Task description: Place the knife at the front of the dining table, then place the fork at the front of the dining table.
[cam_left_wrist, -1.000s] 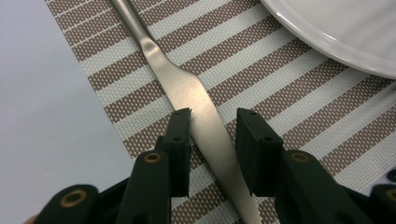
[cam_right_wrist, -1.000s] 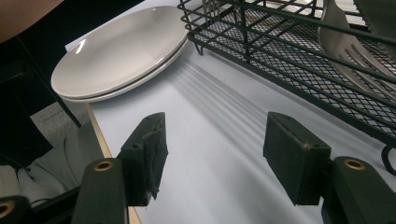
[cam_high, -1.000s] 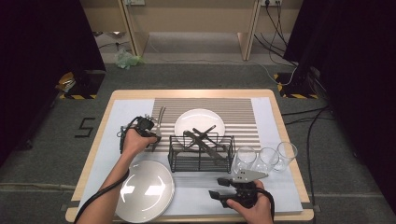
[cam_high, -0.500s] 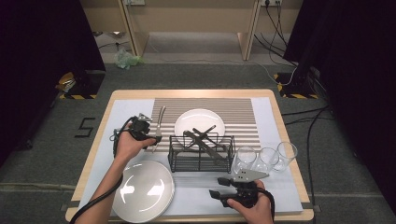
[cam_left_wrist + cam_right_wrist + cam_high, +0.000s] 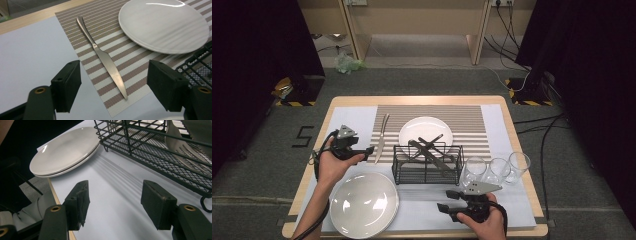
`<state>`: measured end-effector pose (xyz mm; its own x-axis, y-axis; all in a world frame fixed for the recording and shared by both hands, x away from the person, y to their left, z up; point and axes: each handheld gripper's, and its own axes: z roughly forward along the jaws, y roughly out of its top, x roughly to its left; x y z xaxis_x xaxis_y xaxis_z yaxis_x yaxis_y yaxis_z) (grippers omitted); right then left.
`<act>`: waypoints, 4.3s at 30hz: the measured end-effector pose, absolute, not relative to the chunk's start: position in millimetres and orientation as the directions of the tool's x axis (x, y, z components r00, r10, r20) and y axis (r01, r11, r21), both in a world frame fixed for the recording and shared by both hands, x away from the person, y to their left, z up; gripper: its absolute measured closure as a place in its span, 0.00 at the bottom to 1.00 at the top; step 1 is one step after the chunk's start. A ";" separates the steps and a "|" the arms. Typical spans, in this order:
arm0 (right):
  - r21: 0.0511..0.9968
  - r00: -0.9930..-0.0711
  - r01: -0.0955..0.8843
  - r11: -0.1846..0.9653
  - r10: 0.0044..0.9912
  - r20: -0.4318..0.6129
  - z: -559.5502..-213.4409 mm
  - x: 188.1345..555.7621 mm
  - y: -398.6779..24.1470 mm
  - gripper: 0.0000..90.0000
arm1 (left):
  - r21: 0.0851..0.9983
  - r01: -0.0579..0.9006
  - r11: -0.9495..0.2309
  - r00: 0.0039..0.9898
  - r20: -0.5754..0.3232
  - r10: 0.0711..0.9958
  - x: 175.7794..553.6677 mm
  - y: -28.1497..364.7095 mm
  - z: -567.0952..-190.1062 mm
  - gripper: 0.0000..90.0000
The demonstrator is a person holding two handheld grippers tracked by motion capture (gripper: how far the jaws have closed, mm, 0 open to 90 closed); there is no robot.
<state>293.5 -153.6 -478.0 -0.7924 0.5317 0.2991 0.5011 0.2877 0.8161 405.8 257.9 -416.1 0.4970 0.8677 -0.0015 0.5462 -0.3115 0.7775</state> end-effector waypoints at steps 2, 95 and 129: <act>0.819 -0.795 0.497 0.289 0.529 0.296 -477.2 293.4 -153.1 0.44 | 0.784 0.538 -0.310 0.500 0.000 0.866 397.9 260.1 -415.7 0.30; 0.958 -0.819 0.223 0.177 0.568 0.086 -392.4 330.4 -117.3 0.47 | 0.836 0.482 -0.263 0.525 -0.036 0.850 339.8 261.9 -427.2 0.31; 0.960 -0.807 0.195 0.198 0.589 0.043 -393.2 343.7 -100.0 0.56 | 0.838 0.485 -0.249 0.510 -0.040 0.859 339.8 266.9 -426.4 0.31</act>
<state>343.7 -100.0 -393.2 -0.8070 0.5891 0.0427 0.1955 0.1982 0.9605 339.8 266.9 -426.4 0.5102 0.8591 -0.0397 0.4852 -0.2494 0.8381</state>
